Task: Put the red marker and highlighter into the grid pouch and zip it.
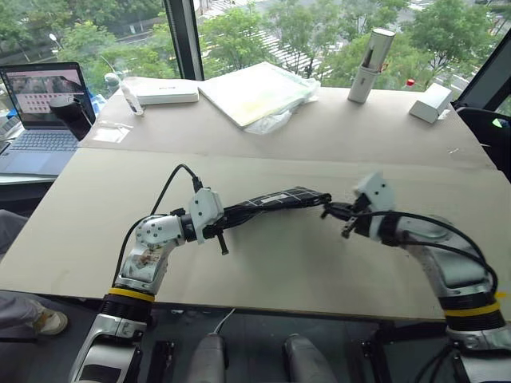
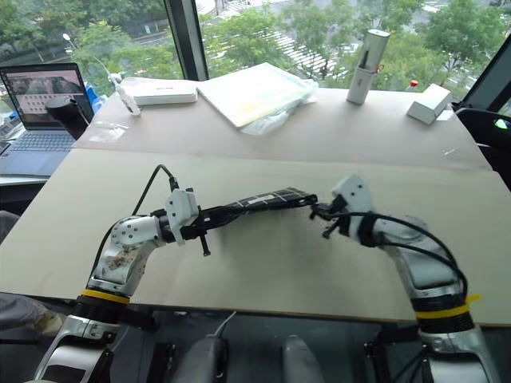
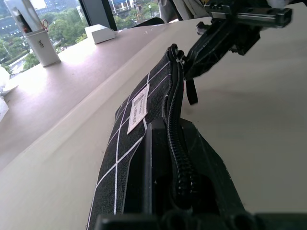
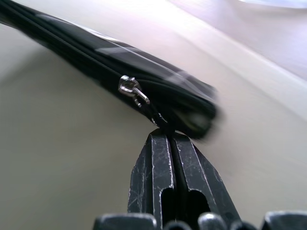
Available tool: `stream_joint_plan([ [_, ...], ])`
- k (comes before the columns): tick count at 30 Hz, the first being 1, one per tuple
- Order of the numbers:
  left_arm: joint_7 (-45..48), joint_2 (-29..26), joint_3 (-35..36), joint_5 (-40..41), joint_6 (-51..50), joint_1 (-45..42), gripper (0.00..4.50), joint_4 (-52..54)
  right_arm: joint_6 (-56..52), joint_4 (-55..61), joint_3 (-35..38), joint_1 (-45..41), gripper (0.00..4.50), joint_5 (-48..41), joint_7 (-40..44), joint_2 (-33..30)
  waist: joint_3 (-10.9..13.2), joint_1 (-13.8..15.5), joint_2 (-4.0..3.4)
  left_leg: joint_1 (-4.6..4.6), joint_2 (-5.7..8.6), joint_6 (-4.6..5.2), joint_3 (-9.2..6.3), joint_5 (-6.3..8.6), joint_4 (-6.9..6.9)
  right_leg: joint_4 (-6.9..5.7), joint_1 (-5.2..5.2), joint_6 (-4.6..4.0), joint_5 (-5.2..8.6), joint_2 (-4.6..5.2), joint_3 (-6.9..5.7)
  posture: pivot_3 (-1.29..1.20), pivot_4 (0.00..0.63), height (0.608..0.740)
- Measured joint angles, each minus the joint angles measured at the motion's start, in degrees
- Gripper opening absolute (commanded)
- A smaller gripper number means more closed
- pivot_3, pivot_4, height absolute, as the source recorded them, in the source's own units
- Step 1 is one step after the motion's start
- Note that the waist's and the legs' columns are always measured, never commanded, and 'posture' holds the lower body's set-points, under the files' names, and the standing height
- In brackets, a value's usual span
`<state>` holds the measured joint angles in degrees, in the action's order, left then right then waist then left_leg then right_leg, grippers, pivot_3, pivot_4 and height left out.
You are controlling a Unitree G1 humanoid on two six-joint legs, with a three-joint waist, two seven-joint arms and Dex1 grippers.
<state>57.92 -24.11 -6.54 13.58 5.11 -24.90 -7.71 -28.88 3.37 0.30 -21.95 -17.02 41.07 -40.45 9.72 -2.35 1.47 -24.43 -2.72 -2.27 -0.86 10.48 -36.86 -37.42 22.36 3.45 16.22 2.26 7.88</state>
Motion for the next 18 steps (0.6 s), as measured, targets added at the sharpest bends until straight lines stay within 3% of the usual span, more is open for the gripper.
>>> stream_joint_plan([
  [5, 0.04, 0.61, -1.5, 0.0, 0.0, -0.08, 0.0, 0.0, 4.69, -4.84, 0.82, -0.7, 0.08, 0.19, 1.22, -0.77, 0.01, -0.48, 0.01, 0.0, 0.0, 0.0, 0.0, 0.0, 0.03, 0.01, 0.0, 0.0, 0.0, -0.01, 0.01, 0.0, 0.15, 0.738],
  [8, 0.04, 0.45, -1.25, 0.02, 0.0, -0.12, 0.0, -0.01, 3.7, -3.84, 2.43, 0.23, 0.81, -1.35, 2.06, -0.75, 0.01, -0.25, 0.01, -0.02, 0.0, 0.0, -0.01, 0.0, 0.03, 0.01, 0.0, 0.0, 0.0, 0.0, 0.01, 0.0, 0.15, 0.738],
  [16, 0.15, -0.11, -0.38, 0.03, 0.0, -0.51, 0.0, -0.64, -2.38, 4.28, 1.98, 4.21, 3.45, -6.68, 5.92, 0.57, 0.01, -0.05, 0.02, -0.02, 0.01, 0.0, -0.03, 0.0, -0.01, 0.03, -0.04, 0.0, 0.0, 0.0, 0.0, 0.0, 0.15, 0.738],
  [18, 0.28, -0.06, -0.39, 0.03, 0.05, -0.59, 0.0, -0.76, -2.8, 3.16, 2.01, 4.26, 3.45, -6.16, 5.98, -0.16, 0.01, 0.0, 0.01, -0.02, 0.01, 0.0, -0.03, 0.0, -0.01, 0.04, -0.03, 0.0, 0.0, 0.0, -0.01, 0.0, 0.15, 0.738],
])
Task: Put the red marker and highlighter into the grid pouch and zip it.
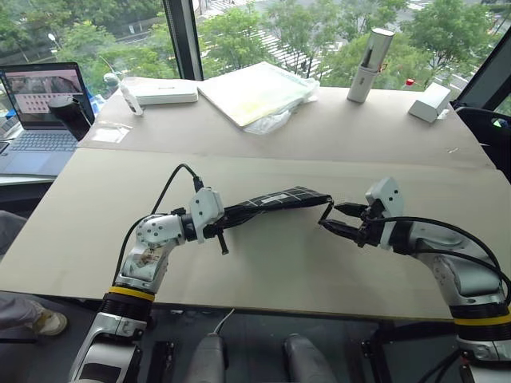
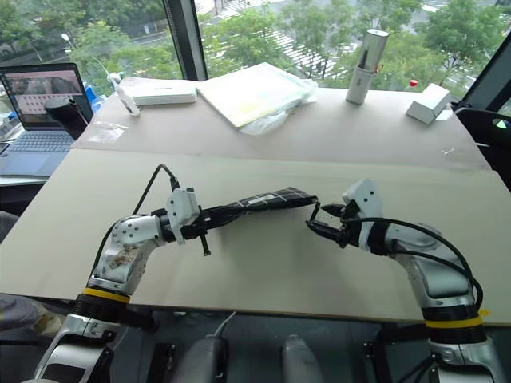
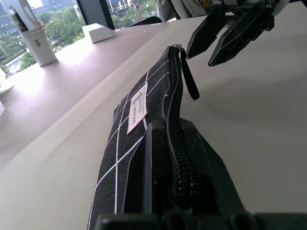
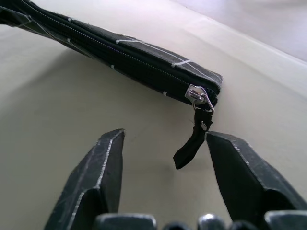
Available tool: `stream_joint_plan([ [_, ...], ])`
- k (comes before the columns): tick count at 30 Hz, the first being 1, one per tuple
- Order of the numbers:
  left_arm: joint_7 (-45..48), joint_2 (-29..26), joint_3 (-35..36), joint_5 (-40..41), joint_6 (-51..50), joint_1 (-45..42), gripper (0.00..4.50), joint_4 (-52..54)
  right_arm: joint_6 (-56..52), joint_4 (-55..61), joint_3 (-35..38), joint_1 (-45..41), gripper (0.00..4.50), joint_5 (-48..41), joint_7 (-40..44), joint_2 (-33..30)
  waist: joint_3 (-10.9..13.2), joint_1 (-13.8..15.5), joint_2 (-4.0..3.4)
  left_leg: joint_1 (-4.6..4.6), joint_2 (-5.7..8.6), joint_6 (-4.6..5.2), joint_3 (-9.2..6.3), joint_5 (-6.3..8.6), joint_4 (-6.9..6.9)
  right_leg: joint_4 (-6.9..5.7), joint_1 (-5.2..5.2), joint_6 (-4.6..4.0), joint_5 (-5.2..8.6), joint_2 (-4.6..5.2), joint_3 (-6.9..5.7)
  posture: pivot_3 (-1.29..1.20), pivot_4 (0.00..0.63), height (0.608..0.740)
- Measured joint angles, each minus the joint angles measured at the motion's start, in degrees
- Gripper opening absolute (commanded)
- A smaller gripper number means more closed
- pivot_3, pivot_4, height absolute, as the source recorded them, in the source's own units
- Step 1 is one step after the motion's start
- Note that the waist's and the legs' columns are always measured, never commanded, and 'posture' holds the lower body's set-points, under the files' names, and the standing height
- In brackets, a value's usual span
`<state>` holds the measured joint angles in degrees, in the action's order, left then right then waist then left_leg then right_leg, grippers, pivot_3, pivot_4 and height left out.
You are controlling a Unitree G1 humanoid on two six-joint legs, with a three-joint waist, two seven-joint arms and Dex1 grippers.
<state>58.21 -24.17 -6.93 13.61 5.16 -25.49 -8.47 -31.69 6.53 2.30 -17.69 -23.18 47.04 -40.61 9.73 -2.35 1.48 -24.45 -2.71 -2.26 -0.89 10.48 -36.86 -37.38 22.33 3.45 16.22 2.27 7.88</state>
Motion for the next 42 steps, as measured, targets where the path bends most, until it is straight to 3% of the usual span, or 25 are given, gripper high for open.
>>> stream_joint_plan([
  [4, 1.17, 0.01, -0.36, -0.05, 1.23, -0.83, 0.0, -1.07, -0.3, -1.6, 2.67, 2.11, 3.45, -0.53, 2.99, -5.3, 0.0, 0.21, 0.0, -0.04, 0.0, 0.0, 0.0, 0.0, 0.01, 0.08, 0.0, 0.0, 0.0, 0.0, -0.02, 0.0, 0.15, 0.738],
  [8, 4.18, -0.08, -0.9, -0.17, 5.52, -2.38, 0.0, -5.07, -0.63, 1.77, 11.16, 11.89, 3.45, -4.77, 11.55, -12.03, 0.0, 0.86, 0.0, -0.16, -0.01, 0.04, -0.14, 0.02, 0.02, 0.25, -0.04, -0.01, 0.0, 0.0, -0.19, 0.0, 0.15, 0.738],
  [14, 9.68, 2.24, -1.84, -0.22, 14.88, -8.04, 0.0, -13.55, -1.31, 9.32, 16.62, 19.05, 3.45, -12.28, 15.42, -10.3, 0.0, 0.68, 0.0, -0.16, 0.0, 0.03, -0.23, 0.01, -0.01, 0.24, -0.07, -0.01, -0.01, 0.0, -0.26, 0.0, 0.15, 0.738],
  [22, 20.57, 7.49, -2.94, -1.75, 34.09, -20.9, 0.0, -38.5, -4.57, 16.8, 19.69, 25.03, 3.45, -16.45, 10.7, -7.02, 0.01, 1.22, 0.02, -0.27, 0.08, 0.04, -0.41, 0.01, -0.05, 0.27, -0.09, 0.0, -0.01, 0.01, -0.42, 0.0, 0.15, 0.738],
  [28, 23.85, 10.17, -1.91, -2.01, 36.9, -22.03, 2.07, -48.29, -5.05, 18.07, 21.23, 27.85, 3.51, -16.45, 8.55, -6.87, 0.02, 1.28, 0.03, -0.28, 0.08, 0.04, -0.47, 0.01, -0.05, 0.25, -0.08, 0.0, -0.01, 0.01, -0.46, 0.0, 0.15, 0.738],
  [35, 26.13, 9.53, 1.4, 1.51, 28.62, -20.4, 4.48, -43.85, -5.07, 18.62, 21.98, 29.08, 3.51, -16.46, 7.72, -6.88, 0.01, 1.26, 0.02, -0.29, 0.07, 0.05, -0.5, 0.0, -0.06, 0.24, -0.09, 0.0, -0.01, 0.01, -0.49, 0.0, 0.15, 0.738],
  [38, 25.61, 8.03, 1.65, 2.84, 19.43, -16.87, 4.48, -36.57, -5.07, 17.83, 22.04, 28.64, 3.51, -16.43, 7.79, -6.95, 0.01, 1.09, 0.02, -0.28, 0.07, 0.05, -0.51, 0.0, -0.05, 0.22, -0.09, -0.01, -0.01, 0.01, -0.51, 0.0, 0.15, 0.738],
  [42, 17.65, 2.85, 2.56, 7.78, -7.02, -8.19, 4.48, -17.09, -4.93, 13.93, 21.87, 25.57, 3.51, -16.33, 8.09, -7.16, 0.01, 0.26, 0.0, -0.29, -0.01, 0.05, -0.57, 0.0, -0.05, 0.17, -0.09, -0.01, -0.01, 0.0, -0.6, 0.0, 0.15, 0.738],
])
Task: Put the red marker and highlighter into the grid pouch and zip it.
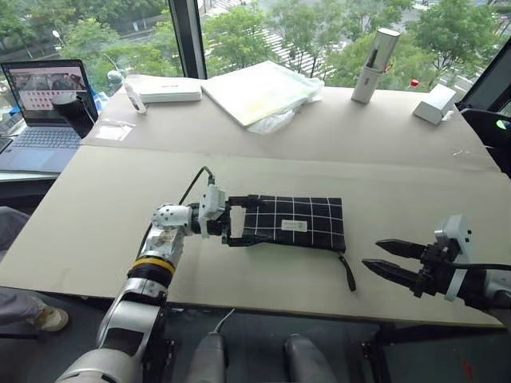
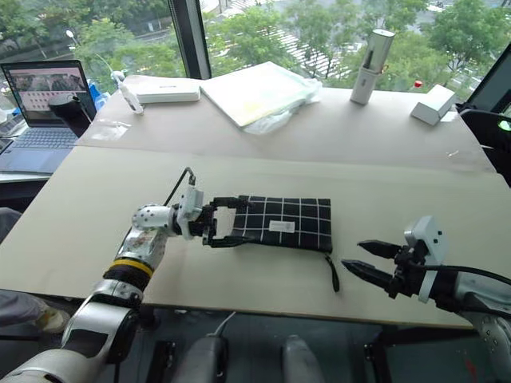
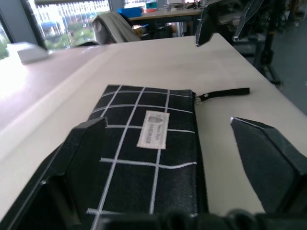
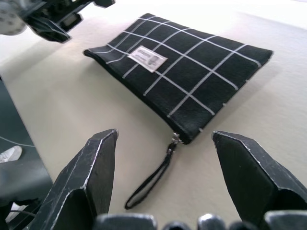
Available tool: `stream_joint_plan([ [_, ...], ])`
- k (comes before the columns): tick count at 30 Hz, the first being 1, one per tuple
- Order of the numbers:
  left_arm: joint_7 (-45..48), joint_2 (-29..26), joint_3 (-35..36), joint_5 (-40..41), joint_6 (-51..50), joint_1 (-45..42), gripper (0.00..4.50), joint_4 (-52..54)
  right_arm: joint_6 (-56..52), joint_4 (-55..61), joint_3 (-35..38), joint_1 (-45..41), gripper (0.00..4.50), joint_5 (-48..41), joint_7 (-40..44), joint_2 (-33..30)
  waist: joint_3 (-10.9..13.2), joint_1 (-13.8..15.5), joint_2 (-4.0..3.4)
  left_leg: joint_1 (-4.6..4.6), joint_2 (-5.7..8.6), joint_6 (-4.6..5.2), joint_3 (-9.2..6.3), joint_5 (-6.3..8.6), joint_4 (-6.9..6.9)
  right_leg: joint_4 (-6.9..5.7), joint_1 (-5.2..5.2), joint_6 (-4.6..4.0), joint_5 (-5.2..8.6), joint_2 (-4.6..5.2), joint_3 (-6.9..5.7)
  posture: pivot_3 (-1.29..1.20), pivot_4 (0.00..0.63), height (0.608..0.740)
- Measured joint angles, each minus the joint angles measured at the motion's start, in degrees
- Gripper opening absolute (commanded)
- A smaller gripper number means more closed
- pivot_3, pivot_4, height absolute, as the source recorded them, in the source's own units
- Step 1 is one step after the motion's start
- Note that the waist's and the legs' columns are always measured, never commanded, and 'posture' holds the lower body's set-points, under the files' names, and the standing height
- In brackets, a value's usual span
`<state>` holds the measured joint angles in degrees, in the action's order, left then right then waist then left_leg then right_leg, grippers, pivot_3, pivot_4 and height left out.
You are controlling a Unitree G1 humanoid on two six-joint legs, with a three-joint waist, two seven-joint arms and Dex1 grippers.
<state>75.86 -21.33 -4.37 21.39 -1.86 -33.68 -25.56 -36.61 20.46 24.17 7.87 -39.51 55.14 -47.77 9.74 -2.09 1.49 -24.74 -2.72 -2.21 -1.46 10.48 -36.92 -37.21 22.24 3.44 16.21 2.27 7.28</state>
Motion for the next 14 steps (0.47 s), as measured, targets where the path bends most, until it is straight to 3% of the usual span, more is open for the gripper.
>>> stream_joint_plan([
  [3, -11.33, -3.84, 4.43, 3.86, -17.82, 5.69, 4.48, 13.62, 1.6, -4.39, -0.65, -2.44, 3.51, 0.92, 0.4, 0.24, -0.01, -0.28, -0.01, 0.02, -0.01, 0.0, -0.06, 0.0, 0.0, -0.01, -0.02, 0.0, 0.0, 0.0, -0.11, 0.0, 0.15, 0.738],
  [6, -18.97, -7.04, 9.4, 5.82, -26.36, 10.9, 4.48, 20.86, 4.06, -9.19, -1.61, -5.18, 3.51, 2.89, -0.1, 1.98, -0.01, -0.35, -0.02, 0.05, -0.01, 0.0, -0.05, 0.0, 0.01, 0.0, -0.04, -0.01, 0.0, 0.0, -0.11, 0.0, 0.15, 0.738],
  [14, -30.0, -8.61, 20.06, 9.27, -32.59, 22.51, 4.48, 28.72, 8.57, -21.27, -6.29, -11.01, 3.51, 7.47, -0.4, 5.62, -0.01, 0.06, -0.02, 0.05, 0.0, -0.05, -0.02, -0.04, 0.01, 0.01, -0.04, -0.06, -0.01, 0.02, -0.13, 0.0, 0.15, 0.738],
])
